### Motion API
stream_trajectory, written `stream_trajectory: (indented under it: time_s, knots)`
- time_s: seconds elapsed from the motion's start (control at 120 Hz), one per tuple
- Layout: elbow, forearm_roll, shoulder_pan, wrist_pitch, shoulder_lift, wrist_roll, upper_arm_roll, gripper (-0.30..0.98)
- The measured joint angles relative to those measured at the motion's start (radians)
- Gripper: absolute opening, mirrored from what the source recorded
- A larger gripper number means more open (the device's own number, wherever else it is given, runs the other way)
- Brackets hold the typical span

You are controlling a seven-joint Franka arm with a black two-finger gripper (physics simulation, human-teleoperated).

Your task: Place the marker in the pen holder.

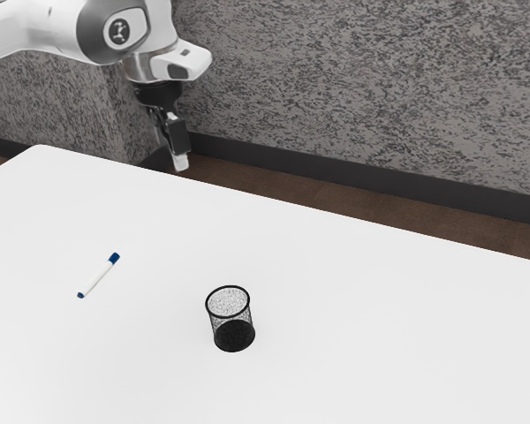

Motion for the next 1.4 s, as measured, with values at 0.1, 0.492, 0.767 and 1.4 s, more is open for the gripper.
stream_trajectory:
  time_s: [0.1,0.492,0.767,1.4]
  knots:
    - [0.000,0.000,-0.001,0.010,0.001,0.033,-0.001,0.69]
    - [-0.057,0.008,-0.041,0.065,0.031,0.040,0.184,0.69]
    - [-0.310,-0.015,0.062,0.269,-0.011,-0.051,0.274,0.69]
    - [-0.278,-0.011,0.141,0.560,0.348,-0.301,0.327,0.33]
